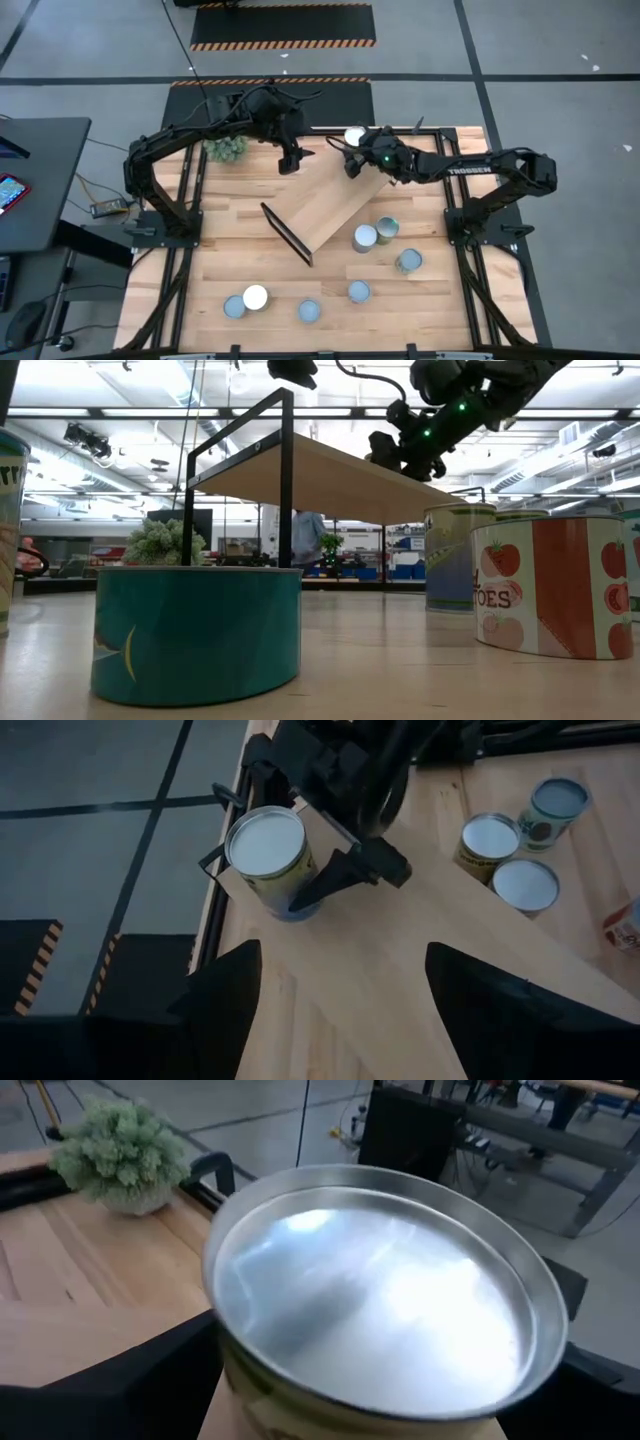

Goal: Pick and place cans onto a shelf
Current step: Put the canned peaches on the shelf, then put the canned oranges on the shelf

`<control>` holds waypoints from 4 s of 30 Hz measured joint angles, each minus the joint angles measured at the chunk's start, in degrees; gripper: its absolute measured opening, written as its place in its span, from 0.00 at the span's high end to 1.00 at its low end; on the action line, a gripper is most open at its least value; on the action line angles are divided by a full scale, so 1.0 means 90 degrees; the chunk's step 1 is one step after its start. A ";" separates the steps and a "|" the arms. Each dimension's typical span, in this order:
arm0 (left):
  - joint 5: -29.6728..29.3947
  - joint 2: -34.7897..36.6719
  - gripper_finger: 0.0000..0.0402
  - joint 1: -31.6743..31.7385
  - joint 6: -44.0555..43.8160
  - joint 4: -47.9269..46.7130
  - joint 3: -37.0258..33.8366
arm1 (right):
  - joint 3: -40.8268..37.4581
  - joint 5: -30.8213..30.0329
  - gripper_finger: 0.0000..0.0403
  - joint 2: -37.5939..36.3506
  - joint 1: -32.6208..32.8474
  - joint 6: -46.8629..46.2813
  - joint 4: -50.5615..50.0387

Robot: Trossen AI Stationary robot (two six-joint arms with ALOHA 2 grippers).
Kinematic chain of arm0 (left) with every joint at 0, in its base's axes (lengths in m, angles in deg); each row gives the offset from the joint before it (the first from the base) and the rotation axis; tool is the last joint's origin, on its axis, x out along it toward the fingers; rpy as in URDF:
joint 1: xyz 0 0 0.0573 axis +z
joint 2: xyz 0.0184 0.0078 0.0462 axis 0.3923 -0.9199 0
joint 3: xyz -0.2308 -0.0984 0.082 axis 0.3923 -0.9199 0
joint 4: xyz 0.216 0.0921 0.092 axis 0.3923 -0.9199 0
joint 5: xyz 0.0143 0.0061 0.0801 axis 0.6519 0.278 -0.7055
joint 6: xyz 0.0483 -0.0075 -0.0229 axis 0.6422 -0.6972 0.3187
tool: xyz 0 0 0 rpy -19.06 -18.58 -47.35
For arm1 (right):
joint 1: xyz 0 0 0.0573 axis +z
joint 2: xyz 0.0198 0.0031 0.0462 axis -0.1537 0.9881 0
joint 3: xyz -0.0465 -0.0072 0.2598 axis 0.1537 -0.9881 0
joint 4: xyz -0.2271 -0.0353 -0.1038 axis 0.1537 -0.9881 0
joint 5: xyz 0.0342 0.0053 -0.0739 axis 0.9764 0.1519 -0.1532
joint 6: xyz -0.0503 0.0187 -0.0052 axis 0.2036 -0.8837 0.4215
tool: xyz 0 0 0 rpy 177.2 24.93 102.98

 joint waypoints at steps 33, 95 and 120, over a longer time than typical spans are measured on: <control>0.0002 -0.0002 0.28 0.0000 0.0010 -0.0089 0.0000 | 0.0368 0.1038 0.01 -0.0948 -0.0736 0.0720 -0.2194; 0.0146 0.3770 0.55 -0.1176 -0.4048 0.4515 -0.6196 | 0.0759 0.1191 0.02 -0.1823 0.3336 -0.2530 -0.3730; 0.0024 0.5803 0.55 -0.2194 -0.4190 0.4922 -0.7864 | 0.2906 0.1377 0.05 -0.0060 0.4448 -0.5027 -0.5757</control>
